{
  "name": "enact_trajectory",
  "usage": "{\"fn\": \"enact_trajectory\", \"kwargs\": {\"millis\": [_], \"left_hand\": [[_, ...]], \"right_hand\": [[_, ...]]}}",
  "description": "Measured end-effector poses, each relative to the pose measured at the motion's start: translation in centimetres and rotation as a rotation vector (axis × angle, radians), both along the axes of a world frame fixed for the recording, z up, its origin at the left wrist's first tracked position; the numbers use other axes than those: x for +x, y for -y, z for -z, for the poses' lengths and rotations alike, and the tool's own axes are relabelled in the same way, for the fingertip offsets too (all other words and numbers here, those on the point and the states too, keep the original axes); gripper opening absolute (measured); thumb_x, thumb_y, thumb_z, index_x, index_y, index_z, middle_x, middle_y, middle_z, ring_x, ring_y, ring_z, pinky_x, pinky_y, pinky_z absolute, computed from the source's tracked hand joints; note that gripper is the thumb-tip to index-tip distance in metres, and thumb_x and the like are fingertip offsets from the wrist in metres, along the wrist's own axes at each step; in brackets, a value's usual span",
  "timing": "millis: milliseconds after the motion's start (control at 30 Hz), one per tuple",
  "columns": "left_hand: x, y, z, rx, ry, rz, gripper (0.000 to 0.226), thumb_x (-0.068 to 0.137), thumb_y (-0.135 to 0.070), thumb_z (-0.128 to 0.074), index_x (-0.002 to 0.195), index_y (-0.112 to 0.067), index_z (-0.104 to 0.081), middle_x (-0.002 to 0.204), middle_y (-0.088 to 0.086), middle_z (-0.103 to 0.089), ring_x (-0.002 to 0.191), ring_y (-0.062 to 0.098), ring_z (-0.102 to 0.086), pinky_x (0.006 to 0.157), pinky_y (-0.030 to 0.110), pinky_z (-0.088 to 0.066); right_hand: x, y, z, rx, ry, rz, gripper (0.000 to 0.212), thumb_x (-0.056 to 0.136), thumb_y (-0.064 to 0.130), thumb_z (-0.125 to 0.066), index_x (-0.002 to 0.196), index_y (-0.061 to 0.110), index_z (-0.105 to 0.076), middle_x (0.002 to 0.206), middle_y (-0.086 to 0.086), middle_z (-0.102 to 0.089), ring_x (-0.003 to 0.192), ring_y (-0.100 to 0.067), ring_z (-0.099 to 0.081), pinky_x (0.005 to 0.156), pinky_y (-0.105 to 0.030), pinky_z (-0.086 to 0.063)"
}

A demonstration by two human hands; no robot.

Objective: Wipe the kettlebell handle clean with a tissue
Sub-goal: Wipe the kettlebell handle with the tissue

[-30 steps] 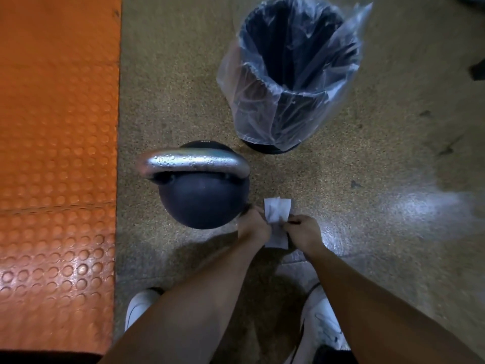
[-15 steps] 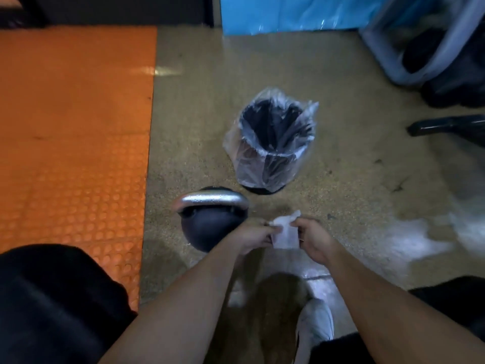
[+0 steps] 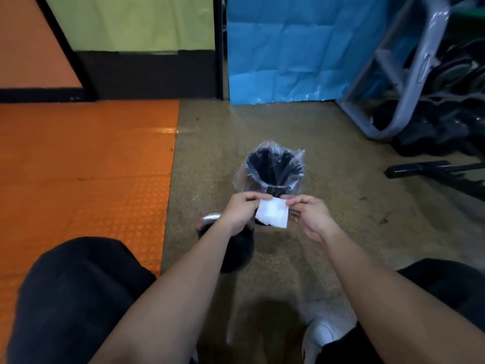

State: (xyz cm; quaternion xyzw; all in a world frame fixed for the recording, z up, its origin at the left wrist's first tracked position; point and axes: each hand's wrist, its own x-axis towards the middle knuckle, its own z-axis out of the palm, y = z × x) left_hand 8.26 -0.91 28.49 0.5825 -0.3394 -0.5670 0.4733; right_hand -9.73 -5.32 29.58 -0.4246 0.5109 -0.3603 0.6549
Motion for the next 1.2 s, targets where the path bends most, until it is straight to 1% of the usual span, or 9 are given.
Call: {"fn": "enact_trajectory", "kwargs": {"millis": [167, 233, 400, 500, 733, 867, 967, 1033, 1200], "left_hand": [[1.2, -2.4, -2.8, 0.014, -0.322, -0.036, 0.022, 0.098, -0.020, -0.056, 0.114, -0.010, -0.067, 0.100, 0.012, -0.073, 0.090, 0.025, -0.070, 0.083, 0.038, -0.057], [1.5, -2.9, -2.8, 0.017, -0.226, 0.029, 0.032, 0.091, -0.021, -0.071, 0.119, -0.009, -0.064, 0.113, 0.012, -0.072, 0.104, 0.029, -0.070, 0.094, 0.045, -0.056], [2.2, -3.3, -3.1, -0.008, -0.083, -0.025, 0.039, 0.083, -0.007, -0.078, 0.121, -0.005, -0.068, 0.107, 0.015, -0.075, 0.095, 0.029, -0.073, 0.089, 0.047, -0.058], [3.2, -3.1, -3.6, -0.018, -0.088, -0.069, 0.028, 0.085, -0.009, -0.077, 0.112, -0.008, -0.072, 0.108, 0.017, -0.074, 0.097, 0.030, -0.074, 0.087, 0.046, -0.059], [4.8, -2.5, -2.9, -0.034, -0.119, -0.139, 0.024, 0.093, -0.006, -0.067, 0.117, -0.008, -0.069, 0.112, 0.020, -0.072, 0.099, 0.031, -0.071, 0.094, 0.047, -0.056], [6.8, -2.3, -0.8, -0.055, 0.003, -0.272, 0.023, 0.091, -0.009, -0.070, 0.113, -0.002, -0.071, 0.106, 0.023, -0.073, 0.090, 0.028, -0.068, 0.089, 0.047, -0.054], [10.9, -1.6, 1.0, -0.048, 0.256, -0.465, 0.015, 0.092, -0.018, -0.072, 0.106, -0.013, -0.073, 0.078, 0.005, -0.070, 0.067, 0.013, -0.058, 0.063, 0.021, -0.050], [14.3, -1.0, 3.0, -0.035, 0.448, -0.496, 0.015, 0.093, -0.024, -0.070, 0.106, -0.017, -0.072, 0.073, 0.001, -0.063, 0.062, 0.010, -0.049, 0.051, 0.018, -0.039], [19.3, -0.8, 12.5, 0.164, 0.566, -0.398, 0.021, 0.093, -0.023, -0.064, 0.108, -0.014, -0.076, 0.091, 0.007, -0.074, 0.077, 0.015, -0.065, 0.064, 0.026, -0.042]], "right_hand": [[1.8, -0.8, -2.5, -0.045, -0.003, 0.040, 0.031, 0.094, -0.013, -0.048, 0.072, 0.003, -0.062, 0.110, -0.021, -0.070, 0.081, -0.030, -0.067, 0.063, -0.035, -0.053], [2.2, -1.1, -3.1, -0.061, -0.013, 0.056, 0.027, 0.095, -0.008, -0.051, 0.077, 0.005, -0.068, 0.105, -0.021, -0.072, 0.084, -0.032, -0.066, 0.064, -0.036, -0.054], [2.2, -1.7, -2.9, 0.006, 0.057, -0.073, 0.029, 0.092, 0.022, -0.069, 0.119, 0.013, -0.067, 0.109, -0.015, -0.072, 0.094, -0.029, -0.068, 0.075, -0.040, -0.056], [3.0, -1.3, -2.9, -0.076, -0.163, -0.145, 0.024, 0.084, 0.014, -0.080, 0.106, 0.013, -0.072, 0.103, -0.013, -0.076, 0.092, -0.029, -0.073, 0.074, -0.040, -0.060], [6.6, 0.1, -2.5, -0.133, -0.065, -0.206, 0.009, 0.088, -0.001, -0.072, 0.093, 0.006, -0.069, 0.077, -0.004, -0.075, 0.066, -0.012, -0.071, 0.054, -0.022, -0.054], [8.8, 1.0, -0.6, -0.111, -0.076, -0.233, 0.004, 0.090, 0.003, -0.071, 0.092, 0.006, -0.071, 0.083, -0.010, -0.074, 0.071, -0.017, -0.069, 0.061, -0.028, -0.058], [9.0, 2.4, 1.7, -0.089, -0.159, -0.230, 0.005, 0.095, 0.010, -0.067, 0.095, 0.007, -0.071, 0.094, -0.017, -0.073, 0.075, -0.020, -0.068, 0.063, -0.031, -0.059], [8.3, 3.6, 4.3, -0.050, -0.200, -0.126, 0.010, 0.097, 0.017, -0.064, 0.094, 0.010, -0.071, 0.102, -0.020, -0.073, 0.081, -0.021, -0.068, 0.074, -0.040, -0.059], [7.3, 5.2, 12.4, 0.243, -0.199, -0.018, 0.042, 0.103, 0.047, -0.044, 0.111, 0.013, -0.068, 0.121, -0.012, -0.067, 0.113, -0.028, -0.061, 0.103, -0.053, -0.045]]}}
